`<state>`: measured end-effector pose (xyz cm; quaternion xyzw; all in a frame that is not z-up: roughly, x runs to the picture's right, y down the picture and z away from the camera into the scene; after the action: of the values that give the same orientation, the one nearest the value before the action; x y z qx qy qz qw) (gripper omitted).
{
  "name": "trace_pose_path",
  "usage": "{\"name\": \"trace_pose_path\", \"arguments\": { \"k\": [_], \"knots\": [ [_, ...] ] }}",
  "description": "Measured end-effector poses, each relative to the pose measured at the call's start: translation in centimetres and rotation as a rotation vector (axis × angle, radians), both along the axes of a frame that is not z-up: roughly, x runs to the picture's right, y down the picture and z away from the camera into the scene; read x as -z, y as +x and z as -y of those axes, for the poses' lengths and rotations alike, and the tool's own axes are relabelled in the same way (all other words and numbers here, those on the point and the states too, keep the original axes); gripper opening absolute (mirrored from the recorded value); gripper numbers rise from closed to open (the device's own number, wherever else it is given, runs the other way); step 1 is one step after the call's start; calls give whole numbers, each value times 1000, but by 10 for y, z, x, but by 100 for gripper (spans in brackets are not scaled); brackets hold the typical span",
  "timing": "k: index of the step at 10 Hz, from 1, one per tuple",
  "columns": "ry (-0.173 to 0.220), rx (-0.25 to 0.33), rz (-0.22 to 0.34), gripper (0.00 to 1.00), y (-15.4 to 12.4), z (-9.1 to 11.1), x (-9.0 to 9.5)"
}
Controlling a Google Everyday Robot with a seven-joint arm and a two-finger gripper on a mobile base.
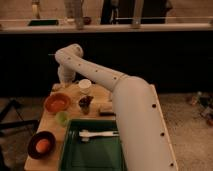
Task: Place fork in red bowl
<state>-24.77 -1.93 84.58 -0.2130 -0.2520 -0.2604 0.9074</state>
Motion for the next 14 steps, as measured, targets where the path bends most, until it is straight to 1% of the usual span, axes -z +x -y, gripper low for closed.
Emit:
{"name": "trace_pose_path", "arguments": {
  "k": [1, 3, 5, 6, 11, 14],
  "knots": [
    [-6, 24, 12, 0, -7, -6, 2],
    [-15, 43, 20, 0, -10, -12, 0],
    [-31, 58, 30, 0, -18, -21, -5],
    [-37, 58, 33, 0, -20, -23, -7],
    [-89, 41, 62, 0, -30, -33, -20],
    [-108, 52, 64, 0, -35, -40, -26]
  ]
}}
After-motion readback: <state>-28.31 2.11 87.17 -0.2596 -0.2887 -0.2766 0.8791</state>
